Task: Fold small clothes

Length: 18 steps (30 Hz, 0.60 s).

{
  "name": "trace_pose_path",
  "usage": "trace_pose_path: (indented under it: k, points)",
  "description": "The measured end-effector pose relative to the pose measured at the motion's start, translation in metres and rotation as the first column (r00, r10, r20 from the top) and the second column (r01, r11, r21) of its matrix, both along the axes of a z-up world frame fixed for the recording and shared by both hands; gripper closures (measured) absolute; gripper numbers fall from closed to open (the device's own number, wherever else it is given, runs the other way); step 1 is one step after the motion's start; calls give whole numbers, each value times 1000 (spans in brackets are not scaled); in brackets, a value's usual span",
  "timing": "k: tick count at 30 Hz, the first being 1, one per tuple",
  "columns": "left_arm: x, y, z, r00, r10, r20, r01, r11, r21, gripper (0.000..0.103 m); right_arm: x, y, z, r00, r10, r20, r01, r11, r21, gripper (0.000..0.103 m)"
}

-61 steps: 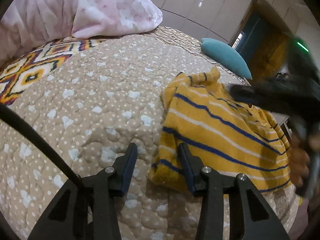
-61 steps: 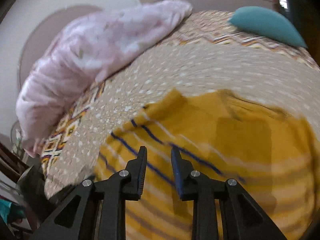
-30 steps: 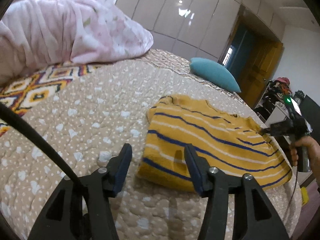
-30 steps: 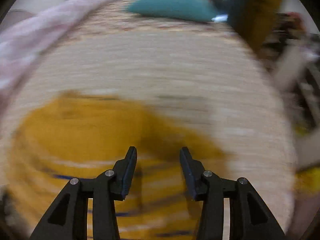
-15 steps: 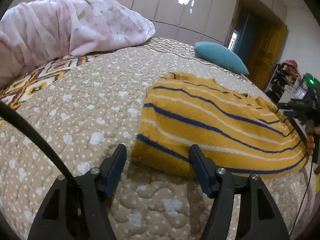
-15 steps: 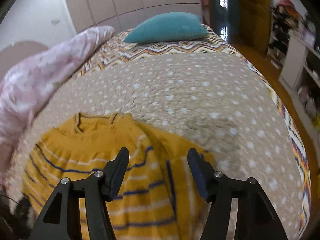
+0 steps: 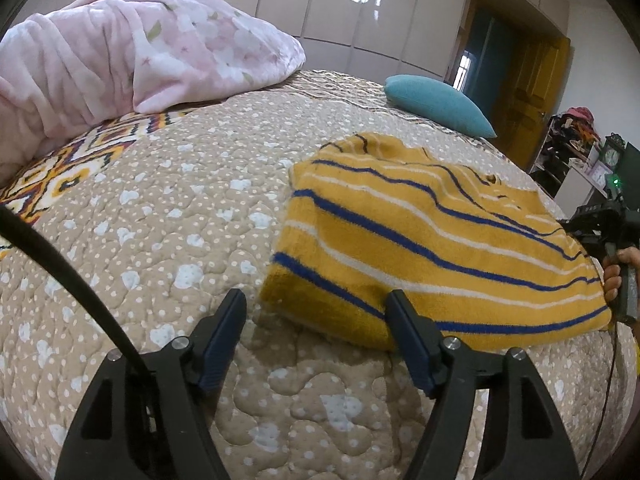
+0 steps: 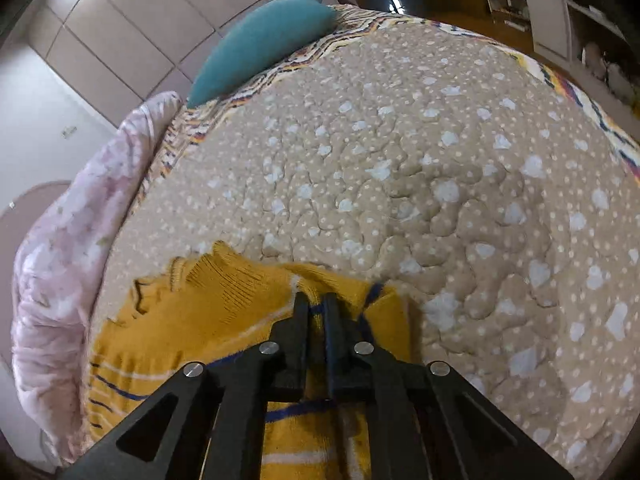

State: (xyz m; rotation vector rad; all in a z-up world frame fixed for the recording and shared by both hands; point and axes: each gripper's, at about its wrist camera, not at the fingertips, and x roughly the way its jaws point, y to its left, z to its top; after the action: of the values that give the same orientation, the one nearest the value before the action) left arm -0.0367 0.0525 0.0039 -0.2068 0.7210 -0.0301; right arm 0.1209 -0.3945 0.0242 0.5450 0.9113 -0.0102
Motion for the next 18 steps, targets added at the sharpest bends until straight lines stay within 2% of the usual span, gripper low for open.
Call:
trace_pose_path:
  k: [2,5,7,10,12,15,17,18]
  points:
    - [0,-1,1,1000,-1,-9,1,1000,4,31,-7,3,13,1000,14,10,-13,1000,-27,85]
    - [-3,-1,12,999,-22,-48,22,1000,2,31,-29,9,40,997,38,61,-30,993,-118,76]
    - [-14,0,26,999,-43,-30,42,998,-40,31,-44,11,54,992,90,88,-77,987,-141,72]
    - [-24,-6,45,998,-67,-6,66,996,-60,31,-68,17,62,983,154,101,-134,974,-182,55]
    - [-22,-11,52,996,-89,-7,88,993,-74,31,-81,23,55,976,198,86,-178,964,-199,54]
    - [-9,-27,61,992,-128,-19,127,989,-81,31,-95,32,36,963,263,50,-252,954,-165,55]
    - [1,-38,68,990,-138,-17,137,989,-57,31,-99,31,24,965,263,22,-255,950,-179,82]
    - [5,-42,70,990,-139,-13,138,989,-45,30,-101,23,17,974,225,3,-219,954,-203,82]
